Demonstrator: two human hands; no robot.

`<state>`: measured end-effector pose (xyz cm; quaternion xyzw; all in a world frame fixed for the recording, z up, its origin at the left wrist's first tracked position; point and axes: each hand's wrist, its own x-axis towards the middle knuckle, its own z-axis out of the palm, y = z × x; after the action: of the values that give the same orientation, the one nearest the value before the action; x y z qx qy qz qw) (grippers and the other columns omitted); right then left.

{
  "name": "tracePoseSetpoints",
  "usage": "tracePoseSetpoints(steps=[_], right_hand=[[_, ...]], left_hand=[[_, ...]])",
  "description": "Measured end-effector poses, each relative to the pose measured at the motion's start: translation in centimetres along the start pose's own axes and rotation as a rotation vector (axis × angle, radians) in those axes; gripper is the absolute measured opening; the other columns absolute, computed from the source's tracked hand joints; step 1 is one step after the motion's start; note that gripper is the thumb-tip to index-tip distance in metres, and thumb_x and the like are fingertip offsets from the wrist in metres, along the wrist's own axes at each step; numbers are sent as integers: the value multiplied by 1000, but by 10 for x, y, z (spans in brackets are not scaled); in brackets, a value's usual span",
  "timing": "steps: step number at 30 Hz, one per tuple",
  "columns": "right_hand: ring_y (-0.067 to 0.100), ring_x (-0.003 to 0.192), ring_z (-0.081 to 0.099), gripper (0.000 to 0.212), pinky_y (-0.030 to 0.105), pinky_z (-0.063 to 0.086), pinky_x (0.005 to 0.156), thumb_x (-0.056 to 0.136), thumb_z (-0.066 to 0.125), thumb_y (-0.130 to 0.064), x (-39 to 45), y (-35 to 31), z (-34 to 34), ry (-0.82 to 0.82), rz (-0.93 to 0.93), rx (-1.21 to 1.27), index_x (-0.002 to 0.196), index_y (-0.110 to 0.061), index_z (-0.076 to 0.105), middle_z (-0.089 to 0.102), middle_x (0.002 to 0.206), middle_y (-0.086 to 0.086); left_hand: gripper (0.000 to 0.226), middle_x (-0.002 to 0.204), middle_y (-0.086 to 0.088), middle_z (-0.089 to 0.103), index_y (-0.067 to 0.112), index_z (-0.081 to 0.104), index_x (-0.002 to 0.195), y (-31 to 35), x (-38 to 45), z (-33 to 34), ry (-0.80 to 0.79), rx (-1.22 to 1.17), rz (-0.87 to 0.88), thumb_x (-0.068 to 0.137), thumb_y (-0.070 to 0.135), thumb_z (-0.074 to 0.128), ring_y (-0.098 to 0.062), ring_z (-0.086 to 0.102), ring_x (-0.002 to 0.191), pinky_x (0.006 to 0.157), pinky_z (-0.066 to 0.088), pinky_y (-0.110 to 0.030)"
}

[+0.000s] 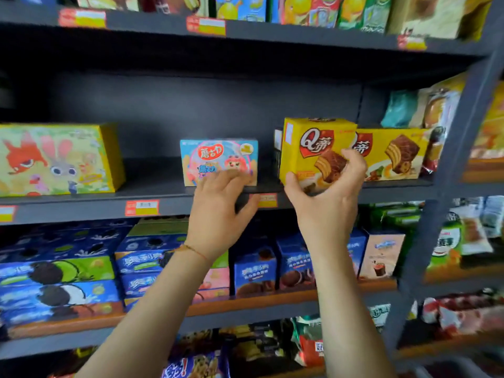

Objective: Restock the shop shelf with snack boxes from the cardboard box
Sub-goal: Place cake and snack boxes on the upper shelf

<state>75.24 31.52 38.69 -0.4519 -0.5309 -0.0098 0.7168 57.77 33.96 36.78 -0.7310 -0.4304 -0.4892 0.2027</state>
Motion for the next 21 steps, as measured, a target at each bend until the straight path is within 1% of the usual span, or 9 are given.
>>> tracePoseSetpoints(steps=[1, 3, 4, 5, 9, 14, 17, 19, 21], right_hand=[[10, 105, 51, 78, 6, 44, 73, 75, 81, -41, 7, 7, 2, -16, 14, -53, 135, -20, 35, 47, 131, 2], [19, 108, 55, 75, 35, 54, 83, 75, 78, -47, 14, 19, 8, -54, 15, -144, 131, -23, 35, 49, 128, 2], [22, 110, 56, 73, 45, 52, 89, 76, 76, -49, 16, 24, 13, -65, -2, -185, 130, -23, 34, 50, 127, 2], [23, 113, 55, 73, 49, 49, 93, 77, 75, -51, 17, 27, 17, -72, -23, -221, 131, -22, 34, 50, 127, 3], [27, 122, 48, 74, 49, 40, 98, 81, 69, -56, 20, 35, 29, -81, -47, -357, 136, -18, 37, 50, 132, 8], [28, 125, 43, 77, 46, 37, 98, 82, 66, -62, 25, 34, 35, -100, -23, -475, 139, -18, 40, 47, 134, 11], [29, 126, 41, 77, 47, 37, 99, 82, 64, -64, 21, 31, 34, -101, -26, -520, 139, -18, 42, 46, 135, 12], [29, 124, 44, 67, 45, 38, 98, 85, 65, -58, 10, 24, 32, -44, -105, -477, 136, -17, 50, 48, 132, 12], [26, 113, 52, 46, 40, 43, 92, 89, 67, -42, -10, 11, 34, -10, -223, -281, 125, -13, 60, 54, 121, 10]], left_hand=[[35, 111, -3, 68, 16, 71, 111, -3, 0, 7, -12, 50, -1, 88, 39, 58, -32, 62, 101, 88, 47, -43], [34, 100, -1, 70, 18, 75, 106, -5, -1, 15, -11, 74, -28, 85, 40, 60, -31, 63, 91, 82, 48, -42], [34, 97, 0, 70, 18, 76, 104, -6, -1, 16, -3, 68, -43, 84, 41, 62, -30, 63, 89, 80, 48, -42], [34, 95, 0, 70, 18, 77, 102, -5, -1, 15, 4, 63, -55, 83, 42, 63, -29, 63, 88, 79, 48, -42], [35, 95, 0, 70, 18, 77, 102, -4, 0, 11, -15, 74, -53, 84, 45, 65, -28, 62, 88, 79, 49, -41], [37, 97, 0, 70, 18, 76, 105, -5, -1, 10, -32, 86, -60, 86, 47, 63, -27, 60, 91, 81, 48, -40], [36, 103, 0, 70, 18, 76, 108, -6, 0, 2, -105, 37, -39, 89, 43, 59, -25, 60, 95, 83, 48, -41], [30, 109, 2, 70, 17, 74, 111, -7, -1, -12, -137, -117, -40, 90, 33, 60, -20, 61, 101, 91, 49, -38], [22, 107, 3, 71, 15, 75, 108, -9, -13, -35, -63, -272, -88, 91, 20, 61, -15, 62, 103, 93, 47, -26]])
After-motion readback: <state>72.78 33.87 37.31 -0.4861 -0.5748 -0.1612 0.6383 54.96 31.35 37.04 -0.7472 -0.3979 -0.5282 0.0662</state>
